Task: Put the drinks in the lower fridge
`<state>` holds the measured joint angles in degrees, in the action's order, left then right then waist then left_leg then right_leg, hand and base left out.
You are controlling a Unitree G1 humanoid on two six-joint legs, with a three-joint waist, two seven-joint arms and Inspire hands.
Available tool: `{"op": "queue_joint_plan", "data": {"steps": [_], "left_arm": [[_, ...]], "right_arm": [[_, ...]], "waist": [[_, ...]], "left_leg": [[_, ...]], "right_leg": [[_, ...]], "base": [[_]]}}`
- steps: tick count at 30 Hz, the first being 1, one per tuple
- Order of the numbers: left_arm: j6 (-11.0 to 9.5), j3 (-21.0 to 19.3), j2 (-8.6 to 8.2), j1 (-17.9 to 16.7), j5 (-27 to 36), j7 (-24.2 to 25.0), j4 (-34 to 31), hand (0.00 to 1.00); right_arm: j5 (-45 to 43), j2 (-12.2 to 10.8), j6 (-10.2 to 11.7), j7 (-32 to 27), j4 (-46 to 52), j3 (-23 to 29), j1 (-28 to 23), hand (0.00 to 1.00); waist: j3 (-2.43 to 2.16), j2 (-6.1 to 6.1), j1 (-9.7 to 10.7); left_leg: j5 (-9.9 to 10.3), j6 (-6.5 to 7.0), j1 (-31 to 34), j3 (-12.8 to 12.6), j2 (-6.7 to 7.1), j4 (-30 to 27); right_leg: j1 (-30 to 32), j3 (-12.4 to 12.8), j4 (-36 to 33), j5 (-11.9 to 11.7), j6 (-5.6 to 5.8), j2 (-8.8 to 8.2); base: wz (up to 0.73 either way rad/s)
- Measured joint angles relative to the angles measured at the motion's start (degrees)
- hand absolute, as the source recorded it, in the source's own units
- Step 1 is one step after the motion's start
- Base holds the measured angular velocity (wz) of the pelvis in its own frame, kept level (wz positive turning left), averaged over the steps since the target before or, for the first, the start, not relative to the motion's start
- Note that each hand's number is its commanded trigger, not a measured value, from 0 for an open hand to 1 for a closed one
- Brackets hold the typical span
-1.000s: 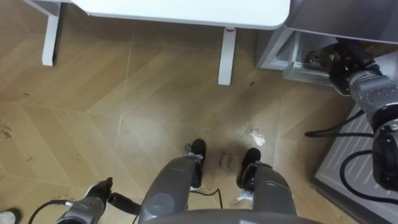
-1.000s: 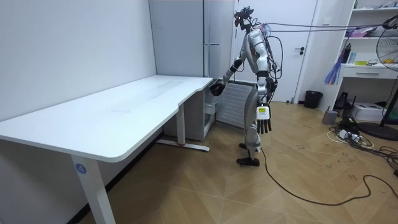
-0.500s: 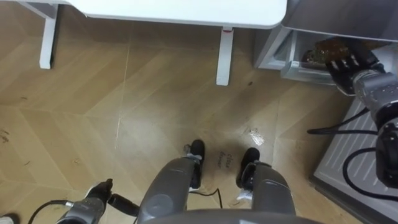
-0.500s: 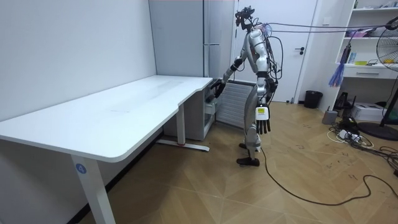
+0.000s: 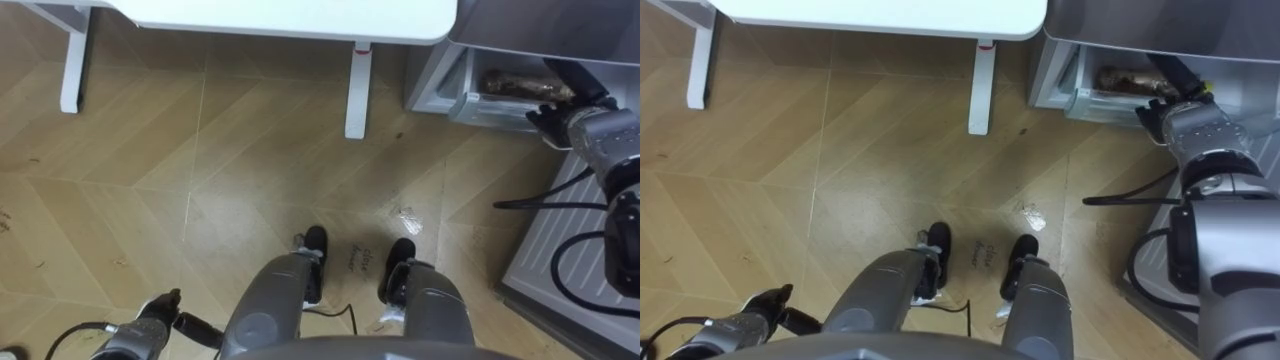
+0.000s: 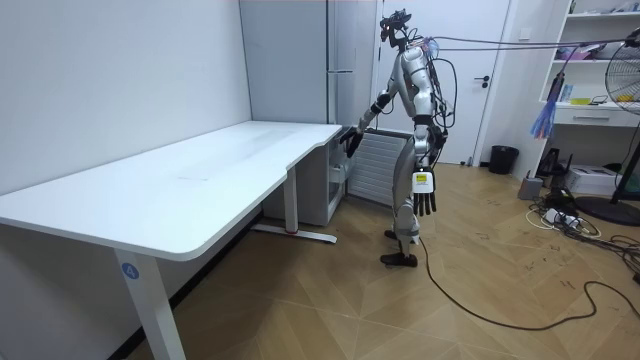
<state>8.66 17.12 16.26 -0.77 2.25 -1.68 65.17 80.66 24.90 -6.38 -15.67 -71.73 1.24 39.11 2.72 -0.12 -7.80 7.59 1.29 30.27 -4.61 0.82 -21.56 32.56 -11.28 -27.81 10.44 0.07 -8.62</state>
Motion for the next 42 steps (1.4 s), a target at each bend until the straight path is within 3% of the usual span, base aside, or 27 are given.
{"op": "queue_joint_plan", "data": {"steps": [14,23,29,32,34,42], "left_arm": [[-0.25,-0.09,0.00,-0.01,0.52,0.16,-0.03,0.00],[-1.33,-0.53,-0.02,-0.09,0.49,0.22,-0.04,0.00],[-1.66,-2.56,0.02,-0.43,0.64,0.13,-1.10,0.00],[-1.83,-2.86,0.01,-0.60,1.82,0.06,-0.99,0.00],[-2.74,-3.49,0.03,-0.79,2.51,-0.13,-0.96,0.00],[-3.77,-3.65,0.03,-2.06,3.92,-0.53,-0.70,0.00]], "right_arm": [[0.23,-0.02,0.04,1.32,-0.80,-0.17,-0.56,0.00],[-1.36,-0.01,0.79,5.40,-0.75,0.08,-4.42,0.00],[-3.78,1.09,2.50,8.69,0.55,-0.03,-9.46,0.00],[-4.33,1.07,3.19,10.48,0.51,0.02,-12.06,0.00],[-4.27,1.08,3.26,11.47,0.54,0.05,-14.39,0.00],[-3.94,0.52,4.00,11.13,-1.36,0.17,-18.49,0.00]], "waist": [[-0.04,0.11,-0.39],[-0.18,0.31,0.53],[-0.88,0.91,1.85],[-1.49,0.95,2.77],[-1.71,0.91,3.00],[-2.00,1.24,4.54]], "left_leg": [[0.00,0.00,-1.60,0.01,-0.07,0.47],[0.05,-0.02,-4.19,1.49,-0.10,0.92],[0.53,0.03,-6.30,1.75,-0.54,0.89],[0.92,-0.05,-7.70,1.51,-0.76,0.86],[1.10,-0.26,-8.47,1.31,-1.10,0.94],[0.86,-0.65,-9.76,1.26,-1.85,1.55]], "right_leg": [[-1.79,0.14,1.12,-0.25,0.08,0.81],[-6.15,-1.33,3.46,-0.51,0.28,1.06],[-9.71,-1.98,6.14,-1.66,0.56,2.01],[-11.04,-1.87,6.26,-1.66,0.56,2.22],[-11.62,-1.35,6.79,-1.76,0.39,2.69],[-13.17,-1.25,8.35,-2.55,-0.12,3.67]], "base": [[0.00],[0.07],[-0.03],[-0.04],[-0.11],[-0.02]]}}
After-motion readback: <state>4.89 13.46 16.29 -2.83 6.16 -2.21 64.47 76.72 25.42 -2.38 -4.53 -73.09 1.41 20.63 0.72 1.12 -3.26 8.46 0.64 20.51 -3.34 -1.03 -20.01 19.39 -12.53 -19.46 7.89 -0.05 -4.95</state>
